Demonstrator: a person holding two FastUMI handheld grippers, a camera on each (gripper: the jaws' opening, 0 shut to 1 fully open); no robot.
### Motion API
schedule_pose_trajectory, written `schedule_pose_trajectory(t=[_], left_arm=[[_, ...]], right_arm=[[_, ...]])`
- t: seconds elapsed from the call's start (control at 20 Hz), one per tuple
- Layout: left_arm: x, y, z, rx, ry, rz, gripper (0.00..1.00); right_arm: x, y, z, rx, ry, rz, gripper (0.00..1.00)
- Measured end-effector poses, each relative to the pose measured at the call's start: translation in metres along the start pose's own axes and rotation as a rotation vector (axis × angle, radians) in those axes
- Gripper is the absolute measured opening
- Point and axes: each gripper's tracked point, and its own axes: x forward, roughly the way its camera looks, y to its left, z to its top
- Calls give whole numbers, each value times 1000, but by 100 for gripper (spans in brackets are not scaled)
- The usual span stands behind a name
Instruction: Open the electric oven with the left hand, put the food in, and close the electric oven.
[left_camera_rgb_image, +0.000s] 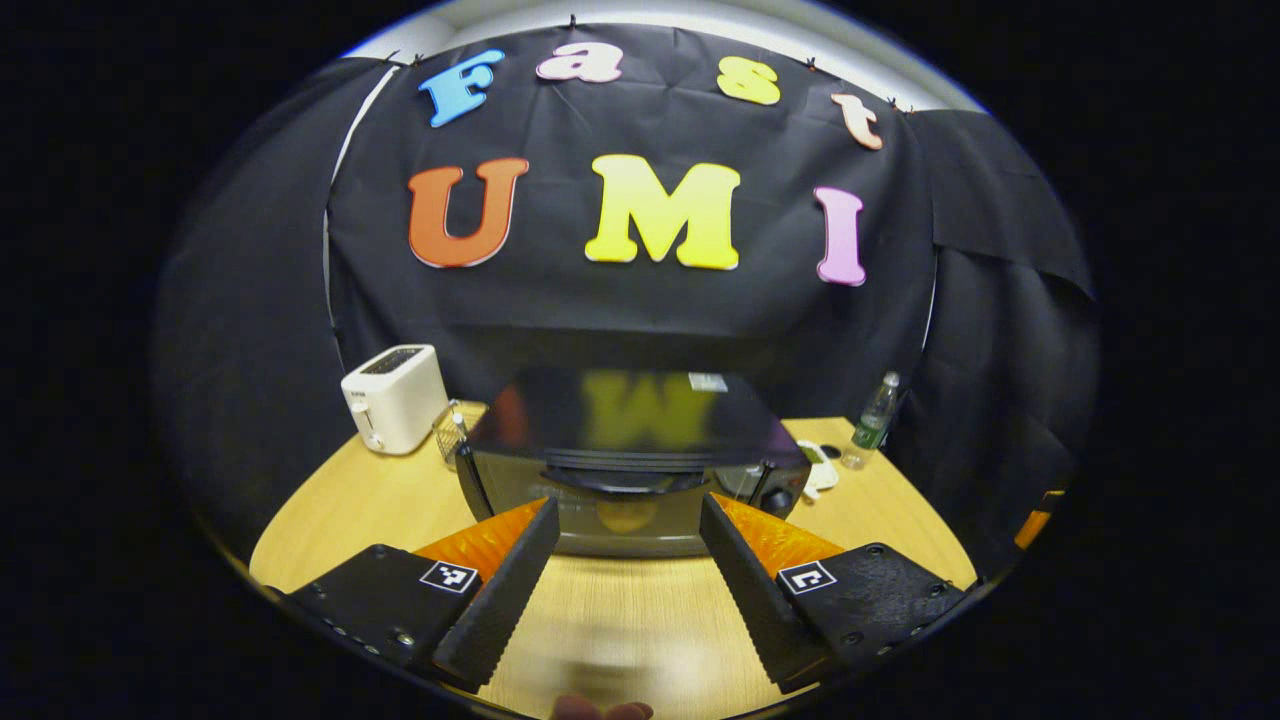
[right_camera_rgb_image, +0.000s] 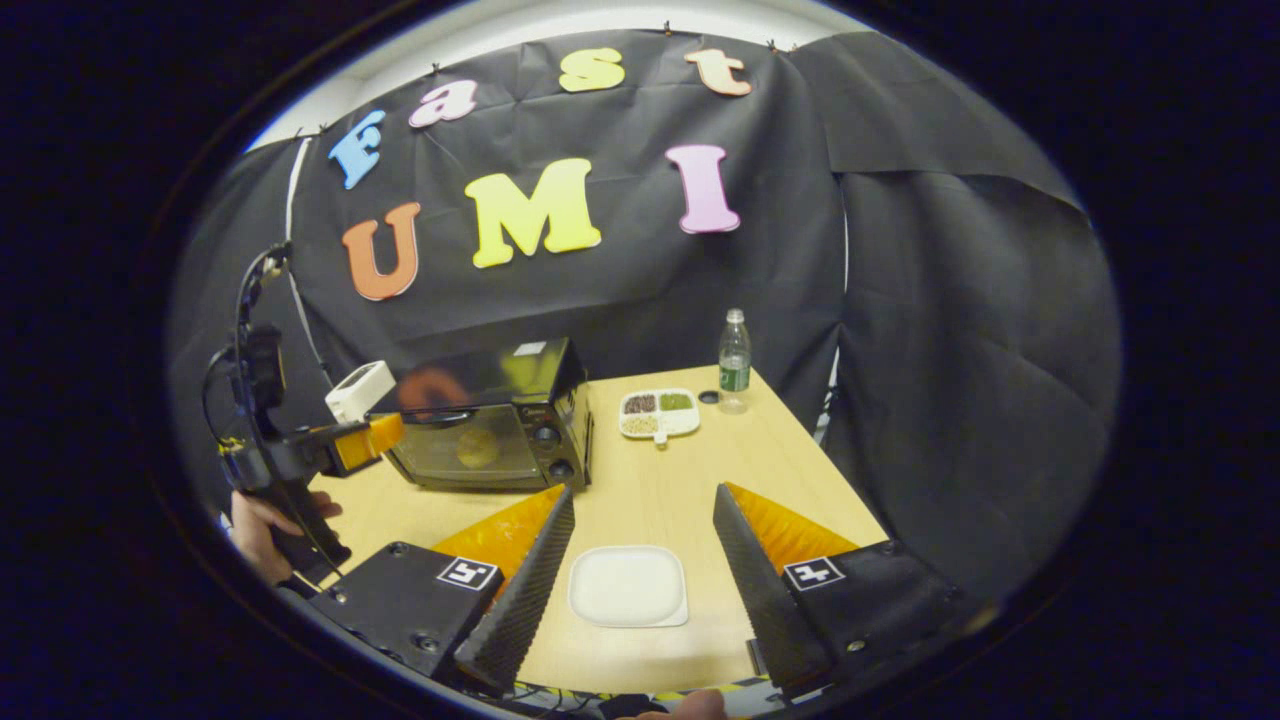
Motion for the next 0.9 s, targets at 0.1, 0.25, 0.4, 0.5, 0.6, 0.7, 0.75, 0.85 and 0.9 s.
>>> schedule_pose_trajectory(t=[0.1,0.25,0.4,0.5,0.6,0.7,0.75,0.85,0.9], left_arm=[[-27,5,35,0,-71,-12,93],[-80,19,69,8,-150,-16,93],[-146,36,82,5,-197,-11,93],[-193,49,80,2,-222,1,93],[-235,58,66,19,-223,4,93],[-267,65,53,24,-212,0,93],[-282,64,46,17,-208,-5,92],[-307,65,35,2,-215,-12,93],[-316,66,31,0,-217,-8,93]], right_arm=[[-10,9,11,-13,-48,7,89],[-34,30,20,-18,-99,29,90],[-66,55,25,-32,-139,49,90],[-93,72,32,-42,-180,61,90],[-118,87,32,-58,-209,61,91],[-140,105,27,-72,-223,79,97],[-152,115,22,-72,-221,89,100],[-171,126,12,-72,-216,102,100],[-176,129,9,-75,-217,104,100]])
